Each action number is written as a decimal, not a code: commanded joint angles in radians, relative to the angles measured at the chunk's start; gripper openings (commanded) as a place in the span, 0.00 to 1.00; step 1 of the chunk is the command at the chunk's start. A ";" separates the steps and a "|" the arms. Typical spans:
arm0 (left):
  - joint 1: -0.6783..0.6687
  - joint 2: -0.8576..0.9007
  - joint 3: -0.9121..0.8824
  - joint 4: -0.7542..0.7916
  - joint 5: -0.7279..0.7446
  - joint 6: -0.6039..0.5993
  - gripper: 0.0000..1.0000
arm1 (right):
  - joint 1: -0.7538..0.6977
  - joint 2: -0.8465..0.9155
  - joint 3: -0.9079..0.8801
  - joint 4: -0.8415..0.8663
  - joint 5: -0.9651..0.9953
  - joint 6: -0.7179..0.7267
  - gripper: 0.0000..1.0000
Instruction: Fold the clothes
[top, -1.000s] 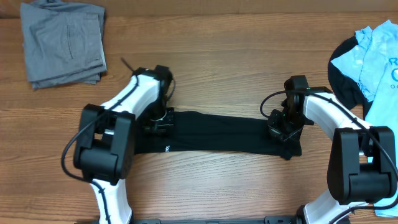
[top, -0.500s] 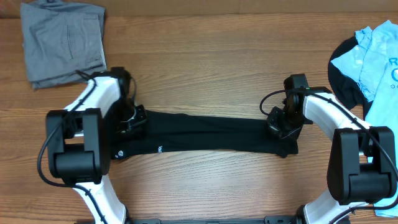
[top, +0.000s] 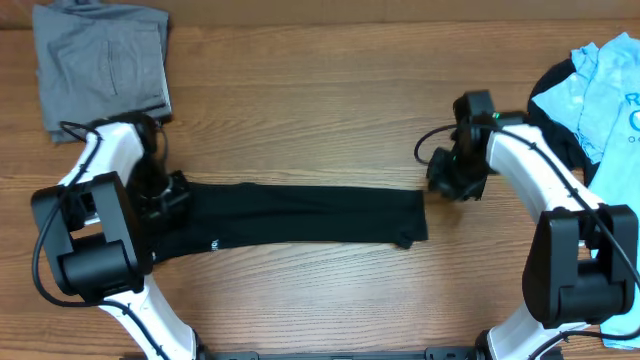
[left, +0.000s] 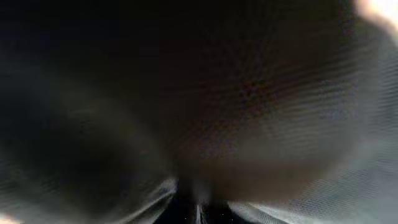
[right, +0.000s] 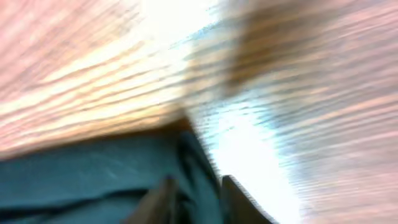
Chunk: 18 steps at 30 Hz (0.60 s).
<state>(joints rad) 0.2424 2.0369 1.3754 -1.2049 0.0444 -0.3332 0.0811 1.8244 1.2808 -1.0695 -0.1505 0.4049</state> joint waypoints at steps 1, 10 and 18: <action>0.005 0.009 0.150 -0.063 -0.077 0.019 0.11 | -0.034 -0.001 0.123 -0.071 0.091 -0.025 0.68; -0.003 0.008 0.415 -0.241 -0.045 0.031 0.22 | -0.066 0.000 0.071 -0.097 -0.081 -0.205 0.89; -0.078 -0.047 0.488 -0.276 0.179 0.164 0.75 | -0.066 0.001 -0.082 0.009 -0.257 -0.305 1.00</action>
<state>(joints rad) 0.2104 2.0384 1.8378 -1.4811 0.0830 -0.2604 0.0139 1.8244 1.2526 -1.0885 -0.2947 0.1703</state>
